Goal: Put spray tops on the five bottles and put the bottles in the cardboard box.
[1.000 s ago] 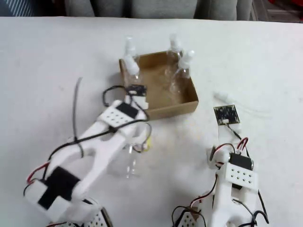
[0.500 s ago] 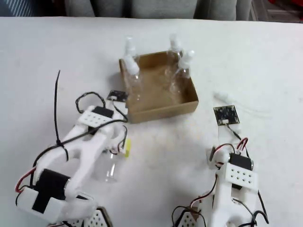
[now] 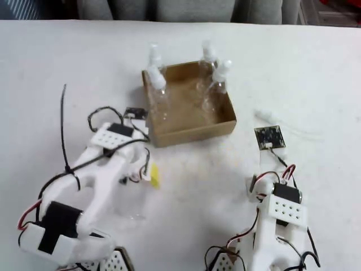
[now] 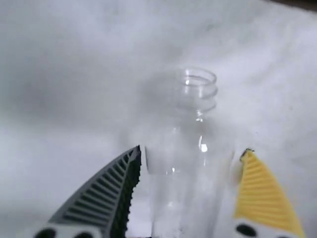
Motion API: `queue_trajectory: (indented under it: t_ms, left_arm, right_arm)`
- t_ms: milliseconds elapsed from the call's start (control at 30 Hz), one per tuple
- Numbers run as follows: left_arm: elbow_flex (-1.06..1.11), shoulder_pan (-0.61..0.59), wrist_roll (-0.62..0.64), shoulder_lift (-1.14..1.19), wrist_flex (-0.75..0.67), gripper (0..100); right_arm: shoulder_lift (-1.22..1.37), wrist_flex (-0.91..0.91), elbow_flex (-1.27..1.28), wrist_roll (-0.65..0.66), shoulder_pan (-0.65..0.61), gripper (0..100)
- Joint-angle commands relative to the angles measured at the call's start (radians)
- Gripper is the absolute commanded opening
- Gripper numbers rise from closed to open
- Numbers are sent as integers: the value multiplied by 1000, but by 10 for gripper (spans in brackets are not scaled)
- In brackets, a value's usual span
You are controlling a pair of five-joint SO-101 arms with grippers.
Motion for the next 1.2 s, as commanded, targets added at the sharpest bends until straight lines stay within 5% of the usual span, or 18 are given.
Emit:
queue_trajectory:
  t_ms: [0,733,1000,1167]
  left_arm:
    - [-97,-35,9,-50,57,291]
    - [21,16,60,-48,-137,285]
    - [123,54,52,-47,-255,33]
    - [149,62,52,-50,-275,18]
  right_arm:
    - [-8,-13,-6,14,5,30]
    - [-8,-13,-6,15,5,30]
    - [-8,-13,-6,15,5,30]
    - [-8,-13,-6,15,10,30]
